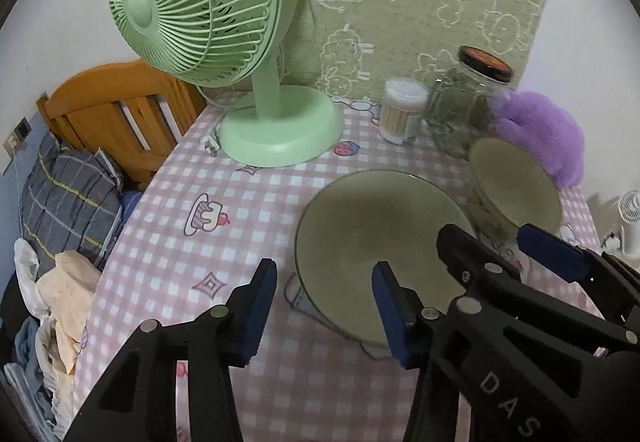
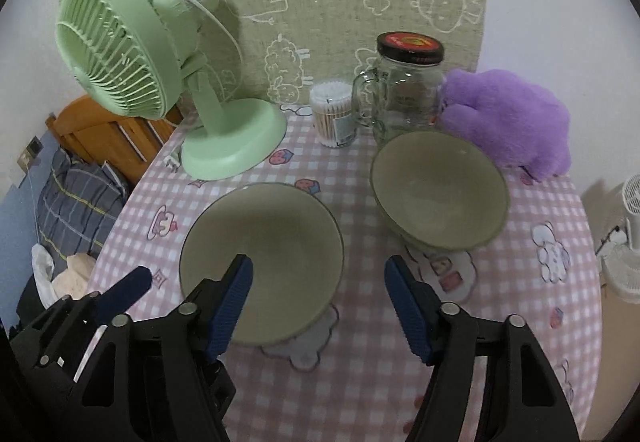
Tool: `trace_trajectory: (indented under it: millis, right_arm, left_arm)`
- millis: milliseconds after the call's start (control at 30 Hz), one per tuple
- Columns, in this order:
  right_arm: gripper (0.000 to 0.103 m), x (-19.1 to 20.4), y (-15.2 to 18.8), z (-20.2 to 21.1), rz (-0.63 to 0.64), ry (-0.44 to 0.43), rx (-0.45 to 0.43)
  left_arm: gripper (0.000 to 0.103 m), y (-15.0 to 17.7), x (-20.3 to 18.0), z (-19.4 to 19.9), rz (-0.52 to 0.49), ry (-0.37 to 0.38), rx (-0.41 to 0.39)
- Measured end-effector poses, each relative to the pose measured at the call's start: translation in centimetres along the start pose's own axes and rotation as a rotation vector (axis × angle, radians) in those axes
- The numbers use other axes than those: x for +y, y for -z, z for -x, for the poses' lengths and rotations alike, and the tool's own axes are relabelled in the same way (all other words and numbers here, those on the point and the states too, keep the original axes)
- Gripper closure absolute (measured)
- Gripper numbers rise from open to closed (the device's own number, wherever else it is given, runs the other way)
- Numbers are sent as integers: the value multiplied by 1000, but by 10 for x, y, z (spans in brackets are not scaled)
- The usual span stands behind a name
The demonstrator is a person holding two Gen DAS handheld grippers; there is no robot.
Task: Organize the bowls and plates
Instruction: 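Move both grippers to the next green-rimmed bowl and close on its rim, then lift the green-rimmed bowl with both grippers and carry it toward the plates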
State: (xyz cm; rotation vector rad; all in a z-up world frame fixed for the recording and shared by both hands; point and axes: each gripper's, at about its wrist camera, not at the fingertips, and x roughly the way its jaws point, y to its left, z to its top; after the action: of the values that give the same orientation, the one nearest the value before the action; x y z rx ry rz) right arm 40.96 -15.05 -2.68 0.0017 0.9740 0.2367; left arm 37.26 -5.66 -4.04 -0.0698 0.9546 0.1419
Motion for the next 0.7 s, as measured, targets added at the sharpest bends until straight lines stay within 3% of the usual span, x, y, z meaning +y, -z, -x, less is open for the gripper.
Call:
trace_trajectory:
  millis: [333,500,700]
  right_arm:
    - [63,0,-13,-41,1,7,39]
    - [77,-5,-13,-52,-3,32,42]
    - [81,-4,-12,-58,-1,51,42]
  left_arm:
    - [65,-12,3,-36,15,-50,22]
    - [82,-12,1,-46,17,-48,29]
    - [86,-12,-1,-49,-2,-74,14]
